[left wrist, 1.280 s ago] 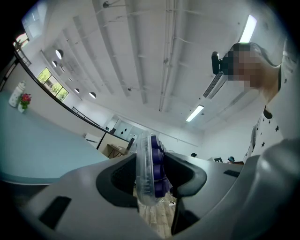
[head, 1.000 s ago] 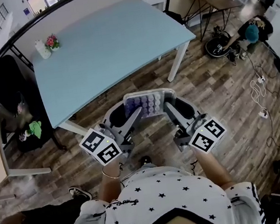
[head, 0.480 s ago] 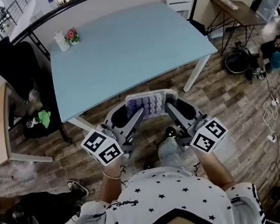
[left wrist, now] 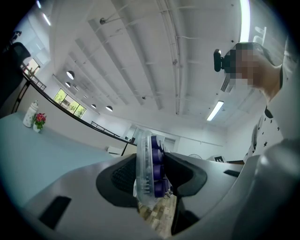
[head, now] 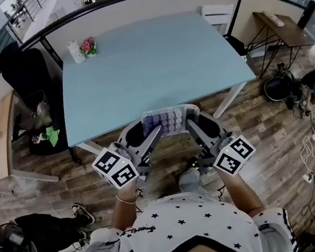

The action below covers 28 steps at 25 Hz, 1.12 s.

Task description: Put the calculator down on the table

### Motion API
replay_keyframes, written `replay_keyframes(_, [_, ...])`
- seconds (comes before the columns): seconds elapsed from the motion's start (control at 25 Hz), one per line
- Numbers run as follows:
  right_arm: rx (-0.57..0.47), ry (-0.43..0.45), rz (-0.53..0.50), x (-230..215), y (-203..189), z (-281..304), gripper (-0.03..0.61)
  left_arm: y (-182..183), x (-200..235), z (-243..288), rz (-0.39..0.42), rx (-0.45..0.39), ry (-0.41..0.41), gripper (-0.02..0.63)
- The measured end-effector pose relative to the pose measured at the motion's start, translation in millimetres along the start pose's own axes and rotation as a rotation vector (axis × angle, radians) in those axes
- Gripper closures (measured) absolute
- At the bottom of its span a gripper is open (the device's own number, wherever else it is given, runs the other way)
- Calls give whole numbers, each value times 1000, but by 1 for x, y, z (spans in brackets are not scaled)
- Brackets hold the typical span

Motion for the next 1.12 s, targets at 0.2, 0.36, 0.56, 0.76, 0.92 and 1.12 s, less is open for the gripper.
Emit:
replay_keyframes(0.2, [7, 0, 11, -28, 12, 5, 480, -2, 10, 28, -5, 8, 8, 428])
replay_keyframes(0.36, [16, -6, 17, -49, 20, 5, 480, -7, 14, 50, -14, 18, 12, 428])
replay_keyframes(0.56, [20, -7, 32, -74, 31, 3, 480, -10, 18, 76, -15, 34, 19, 428])
replay_keyframes(0.76, [22, 4, 39, -96, 44, 0, 480, -10, 16, 101, -8, 43, 34, 428])
replay_keyframes(0.92, [14, 18, 40, -114, 56, -2, 480, -8, 14, 122, -2, 47, 49, 428])
replay_keyframes(1.12, [4, 49, 51, -131, 64, -1, 480, -5, 13, 137, 17, 59, 75, 428])
Point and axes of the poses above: the fingertips, and each gripper's own axes: z forward along the fingers, x to its left, y out of its top, the point moved 8 cm from there along -z, backward along the fingers, and after that the axes turned 7 degrees about z, right-handed, at the moved point
